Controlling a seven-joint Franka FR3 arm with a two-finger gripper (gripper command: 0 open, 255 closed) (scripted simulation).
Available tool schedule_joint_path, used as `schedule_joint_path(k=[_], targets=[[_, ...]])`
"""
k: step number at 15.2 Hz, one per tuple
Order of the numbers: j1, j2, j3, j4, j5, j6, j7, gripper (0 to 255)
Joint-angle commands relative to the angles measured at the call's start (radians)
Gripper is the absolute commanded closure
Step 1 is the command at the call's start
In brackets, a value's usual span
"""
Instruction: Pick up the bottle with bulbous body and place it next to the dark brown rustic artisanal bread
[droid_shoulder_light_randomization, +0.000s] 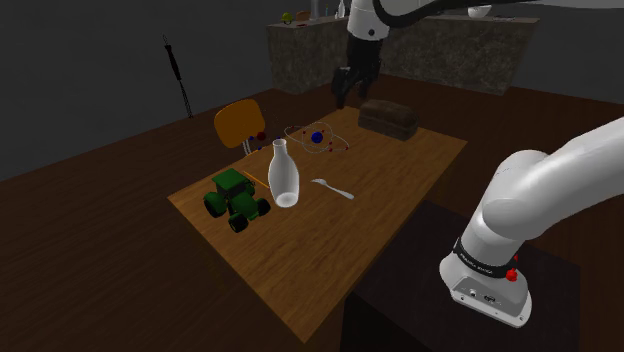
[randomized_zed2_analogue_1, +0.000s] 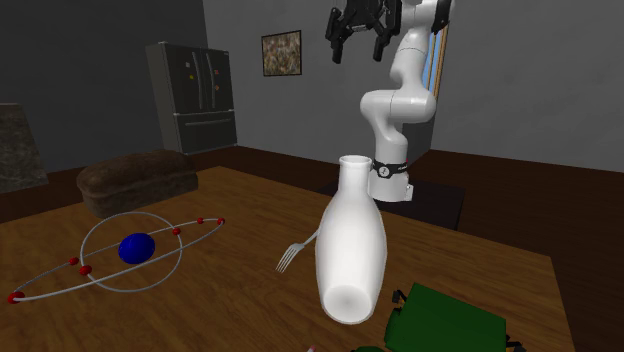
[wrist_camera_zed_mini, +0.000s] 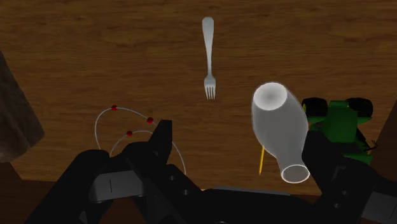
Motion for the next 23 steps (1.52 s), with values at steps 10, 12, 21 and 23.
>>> schedule_joint_path(k=[10,12,21,23], targets=[[0.005,0.351,0.102,0.093,-0.031,0.255,0.125,0],[0.005,0.423,0.119,0.129,-0.049,0.289,0.152,0],[0.019,0.662,0.152,0.249,-0.131,0.395,0.244,0],[0.018,0.677,0.150,0.241,-0.138,0.418,0.248,0]])
